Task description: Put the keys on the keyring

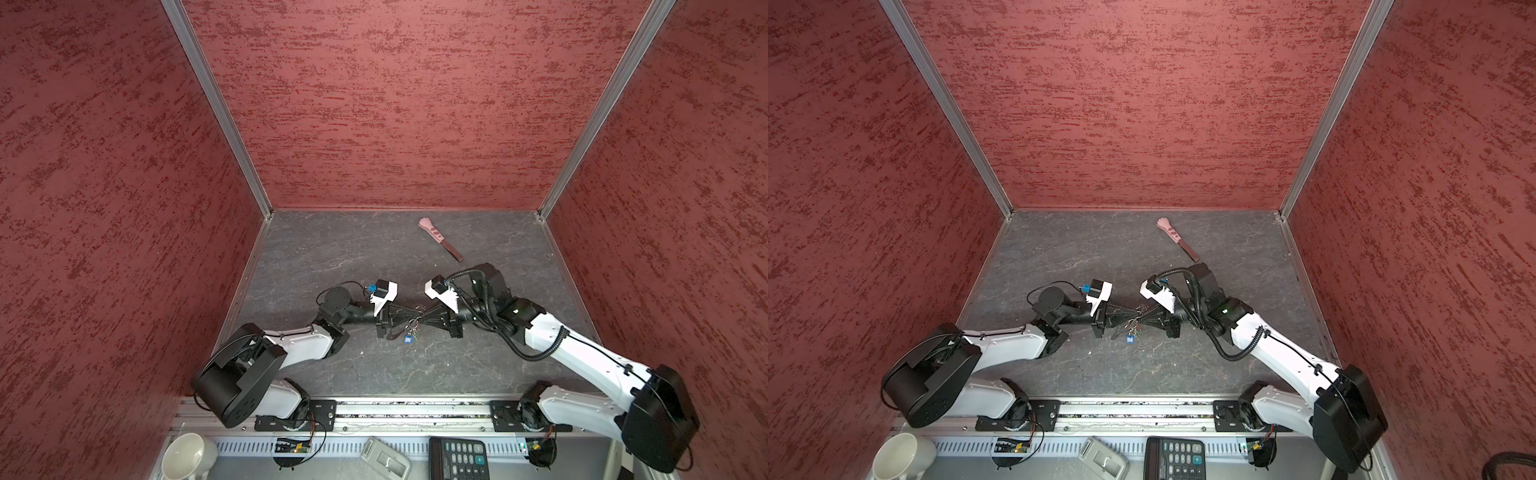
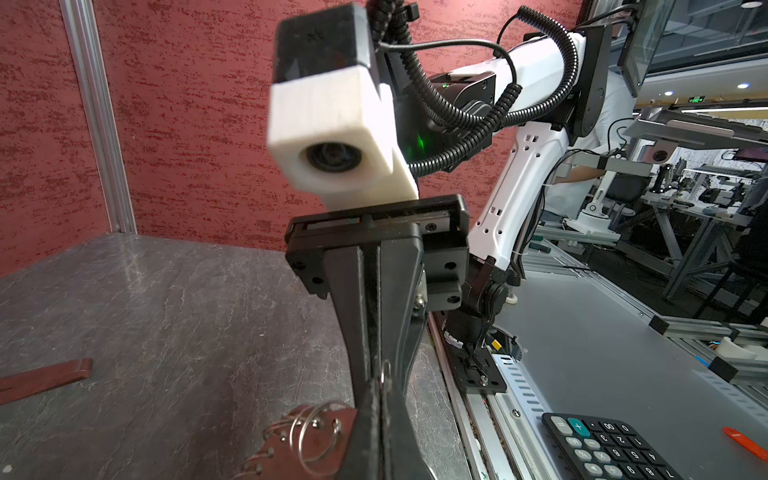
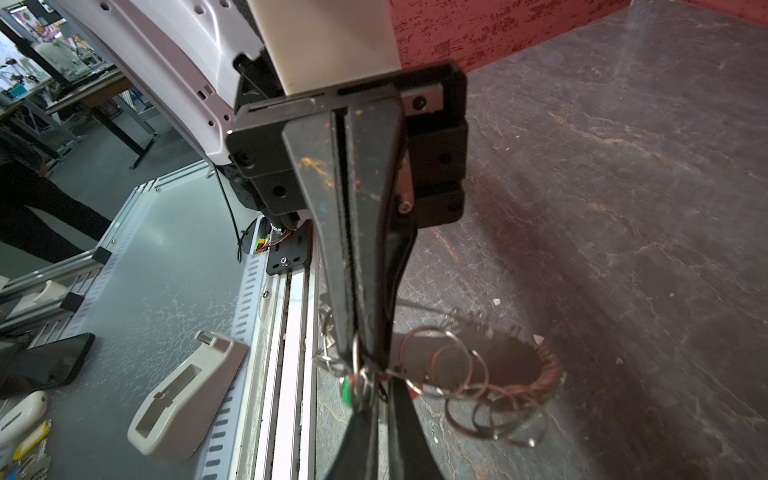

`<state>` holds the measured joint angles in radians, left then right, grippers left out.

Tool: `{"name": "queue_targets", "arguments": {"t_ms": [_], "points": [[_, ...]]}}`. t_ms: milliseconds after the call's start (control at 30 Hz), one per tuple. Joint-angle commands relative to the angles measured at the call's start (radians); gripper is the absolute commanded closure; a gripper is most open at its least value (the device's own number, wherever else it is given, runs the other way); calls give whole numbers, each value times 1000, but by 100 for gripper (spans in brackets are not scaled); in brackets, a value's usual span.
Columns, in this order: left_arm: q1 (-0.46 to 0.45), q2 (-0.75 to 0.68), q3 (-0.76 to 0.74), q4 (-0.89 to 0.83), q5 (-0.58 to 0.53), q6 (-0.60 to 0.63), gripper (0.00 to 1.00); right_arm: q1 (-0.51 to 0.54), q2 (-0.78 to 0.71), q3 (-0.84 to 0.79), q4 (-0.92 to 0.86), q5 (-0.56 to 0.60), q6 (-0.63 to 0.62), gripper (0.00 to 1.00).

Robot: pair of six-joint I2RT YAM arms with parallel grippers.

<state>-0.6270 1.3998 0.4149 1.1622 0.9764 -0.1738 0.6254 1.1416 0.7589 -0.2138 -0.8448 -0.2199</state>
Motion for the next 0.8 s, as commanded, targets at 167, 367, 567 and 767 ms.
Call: {"name": "queue_targets", "arguments": {"t_ms": [167, 367, 567, 767], "points": [[-14, -48, 4, -80, -49, 83, 100, 5, -96, 14, 8, 170, -29, 80], [-5, -68, -7, -93, -63, 88, 100, 5, -142, 7, 5, 175, -47, 78], [-5, -69, -15, -60, -62, 69, 100, 5, -147, -26, 93, 90, -13, 78], [-5, -72, -21, -30, -59, 53, 100, 5, -143, -46, 104, 66, 3, 79]]}}
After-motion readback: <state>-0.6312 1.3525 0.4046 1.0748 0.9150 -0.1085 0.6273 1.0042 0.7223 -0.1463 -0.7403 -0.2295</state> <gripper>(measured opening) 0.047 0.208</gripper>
